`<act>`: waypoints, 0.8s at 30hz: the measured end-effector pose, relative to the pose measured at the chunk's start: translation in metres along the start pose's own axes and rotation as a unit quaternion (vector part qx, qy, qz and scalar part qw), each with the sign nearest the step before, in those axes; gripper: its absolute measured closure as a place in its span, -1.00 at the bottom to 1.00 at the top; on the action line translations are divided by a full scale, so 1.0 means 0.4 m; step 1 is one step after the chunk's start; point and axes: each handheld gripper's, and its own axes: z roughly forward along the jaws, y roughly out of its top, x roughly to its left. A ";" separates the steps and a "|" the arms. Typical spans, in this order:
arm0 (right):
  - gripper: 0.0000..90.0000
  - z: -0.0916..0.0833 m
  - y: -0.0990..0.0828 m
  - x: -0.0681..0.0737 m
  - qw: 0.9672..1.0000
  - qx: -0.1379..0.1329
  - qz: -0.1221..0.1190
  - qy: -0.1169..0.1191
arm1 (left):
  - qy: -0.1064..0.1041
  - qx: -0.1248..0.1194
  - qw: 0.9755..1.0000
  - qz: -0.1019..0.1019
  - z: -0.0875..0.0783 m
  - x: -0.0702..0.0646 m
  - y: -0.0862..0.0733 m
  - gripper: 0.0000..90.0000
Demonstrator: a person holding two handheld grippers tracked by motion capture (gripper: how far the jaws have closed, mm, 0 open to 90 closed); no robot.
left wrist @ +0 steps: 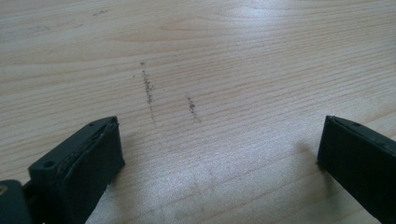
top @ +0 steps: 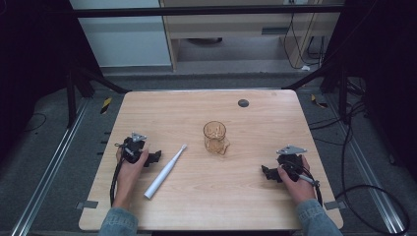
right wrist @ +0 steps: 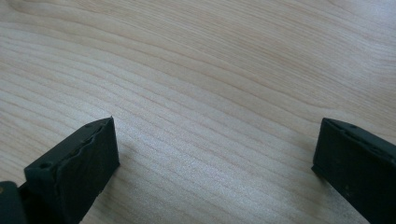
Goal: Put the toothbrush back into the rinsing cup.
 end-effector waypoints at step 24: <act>-0.99 0.001 0.000 -0.001 1.000 -0.001 -0.002 0.002 | -0.004 -0.041 0.999 0.008 -0.120 -0.009 0.002 -0.90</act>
